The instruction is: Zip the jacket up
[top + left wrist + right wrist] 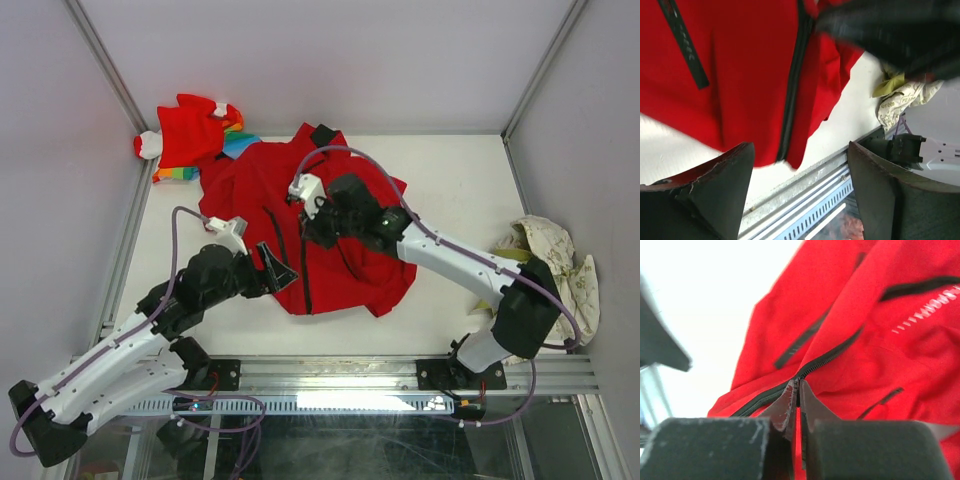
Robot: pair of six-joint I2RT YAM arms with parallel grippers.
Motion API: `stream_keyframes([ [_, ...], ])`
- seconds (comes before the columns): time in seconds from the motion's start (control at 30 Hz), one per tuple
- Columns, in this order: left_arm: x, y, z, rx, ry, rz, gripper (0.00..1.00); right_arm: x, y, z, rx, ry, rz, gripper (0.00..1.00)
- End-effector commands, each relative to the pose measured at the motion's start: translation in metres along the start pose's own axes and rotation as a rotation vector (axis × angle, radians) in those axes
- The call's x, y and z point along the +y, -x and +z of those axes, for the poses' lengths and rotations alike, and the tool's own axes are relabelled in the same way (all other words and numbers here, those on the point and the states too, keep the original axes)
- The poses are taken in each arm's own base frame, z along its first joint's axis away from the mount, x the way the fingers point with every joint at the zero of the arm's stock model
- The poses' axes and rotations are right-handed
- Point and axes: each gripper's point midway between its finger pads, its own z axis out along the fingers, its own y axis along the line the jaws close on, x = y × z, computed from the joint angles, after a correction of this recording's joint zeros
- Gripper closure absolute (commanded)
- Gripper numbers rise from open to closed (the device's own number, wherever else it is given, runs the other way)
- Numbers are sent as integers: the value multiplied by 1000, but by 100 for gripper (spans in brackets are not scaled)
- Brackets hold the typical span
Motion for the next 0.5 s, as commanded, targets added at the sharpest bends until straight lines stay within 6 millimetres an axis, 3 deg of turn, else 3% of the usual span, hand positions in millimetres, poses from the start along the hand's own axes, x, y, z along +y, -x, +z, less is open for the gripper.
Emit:
stream_keyframes([
  [0.0,-27,28,6,-94,-76,76,22,60,25,-26,-70,126,-46,100],
  [0.13,-20,13,20,-36,-72,73,21,84,24,-28,-74,163,-22,100],
  [0.3,-3,-1,28,-31,-65,40,25,91,26,-22,-77,179,-5,100],
  [0.37,-2,-3,30,-33,-77,39,33,93,26,-20,-72,187,-6,100],
  [0.47,-3,-11,33,9,-92,51,55,85,25,-12,-66,148,-16,100],
])
